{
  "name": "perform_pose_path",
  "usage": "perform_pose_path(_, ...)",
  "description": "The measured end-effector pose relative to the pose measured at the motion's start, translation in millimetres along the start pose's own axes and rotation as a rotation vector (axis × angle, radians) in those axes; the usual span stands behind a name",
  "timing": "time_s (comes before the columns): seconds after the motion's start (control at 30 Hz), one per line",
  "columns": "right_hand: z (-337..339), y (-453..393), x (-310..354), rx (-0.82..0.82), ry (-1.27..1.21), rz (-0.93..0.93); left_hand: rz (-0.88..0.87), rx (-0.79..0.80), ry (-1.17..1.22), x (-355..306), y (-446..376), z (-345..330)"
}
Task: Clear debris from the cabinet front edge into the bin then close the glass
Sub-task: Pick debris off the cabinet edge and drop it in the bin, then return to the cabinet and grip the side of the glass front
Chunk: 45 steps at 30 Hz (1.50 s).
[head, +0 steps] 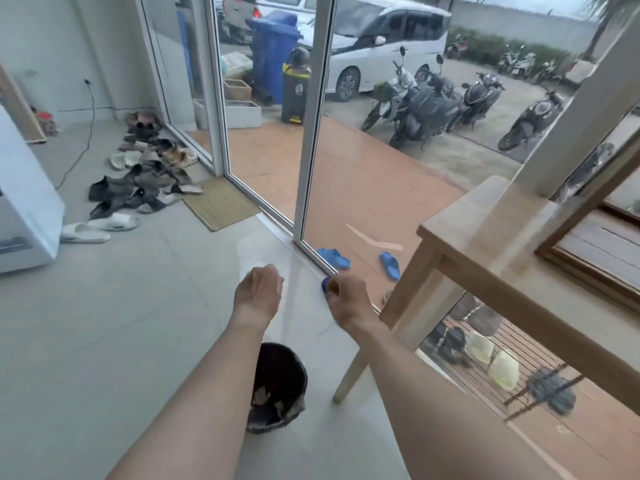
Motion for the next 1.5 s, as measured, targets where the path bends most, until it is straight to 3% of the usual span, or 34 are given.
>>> perform_pose_path(0.3,-58,-18,-1,0.069,0.052,-0.023,0.147,0.041,-0.017,71,-7,-13)
perform_pose_path(0.63,-13,-18,-8,-0.022,0.135,-0.055,0.093,0.034,-0.011,41,-13,-12)
perform_pose_path(1.07,169,29,-24,-0.366,0.014,-0.002,-0.2,-0.08,0.001,-119,-7,16)
perform_pose_path(1.27,270,88,-86,-0.527,0.023,-0.037,-0.357,-0.047,0.06,-234,19,-9)
perform_pose_path(1.5,379,186,-191,-0.761,0.096,-0.247,-0.539,0.028,0.122,-383,86,-43)
Point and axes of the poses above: each hand's wrist, its own y-axis away from the middle knuckle, its own z-axis out of the back of the hand, x = y × z, the point moved 10 cm from there along -y, towards the middle knuckle, and after that the axes turned 1 degree about y, right-handed, at the moved point
